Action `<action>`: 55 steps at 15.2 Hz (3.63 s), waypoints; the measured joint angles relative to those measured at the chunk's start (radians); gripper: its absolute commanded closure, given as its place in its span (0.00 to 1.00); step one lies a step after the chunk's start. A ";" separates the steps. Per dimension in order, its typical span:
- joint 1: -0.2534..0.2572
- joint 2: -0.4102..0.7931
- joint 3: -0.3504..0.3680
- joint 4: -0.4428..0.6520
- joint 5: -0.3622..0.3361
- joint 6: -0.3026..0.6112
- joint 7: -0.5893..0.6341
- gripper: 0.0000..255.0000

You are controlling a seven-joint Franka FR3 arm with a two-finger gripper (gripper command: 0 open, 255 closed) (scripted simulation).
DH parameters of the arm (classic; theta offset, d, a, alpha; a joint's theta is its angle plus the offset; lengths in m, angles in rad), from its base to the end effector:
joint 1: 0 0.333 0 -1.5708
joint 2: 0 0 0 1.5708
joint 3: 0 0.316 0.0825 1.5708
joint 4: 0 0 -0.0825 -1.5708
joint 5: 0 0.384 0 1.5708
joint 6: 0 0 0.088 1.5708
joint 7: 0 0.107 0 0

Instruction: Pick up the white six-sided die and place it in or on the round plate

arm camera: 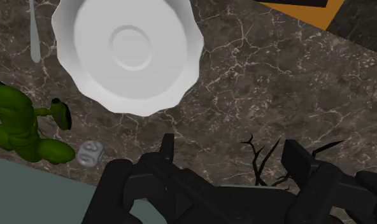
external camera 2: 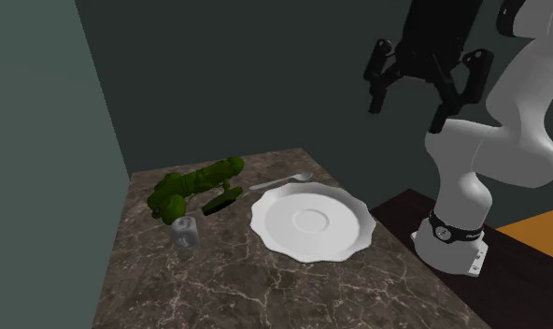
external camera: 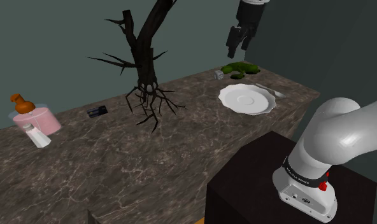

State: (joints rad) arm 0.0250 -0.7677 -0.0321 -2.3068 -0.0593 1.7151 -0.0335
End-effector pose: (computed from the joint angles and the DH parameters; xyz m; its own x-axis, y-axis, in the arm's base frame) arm 0.3266 -0.0114 0.6222 0.9840 0.0400 0.1734 0.0330 -0.9985 0.0428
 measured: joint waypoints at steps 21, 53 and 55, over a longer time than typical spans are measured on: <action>-0.046 0.627 -0.272 0.249 0.030 0.273 -0.321 0.00; -0.195 1.288 -0.307 0.746 0.256 0.329 -0.576 1.00; -0.197 1.294 -0.307 0.742 0.257 0.334 -0.578 1.00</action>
State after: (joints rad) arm -0.1717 0.5260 -0.3395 -1.5652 0.1973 2.0493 -0.6115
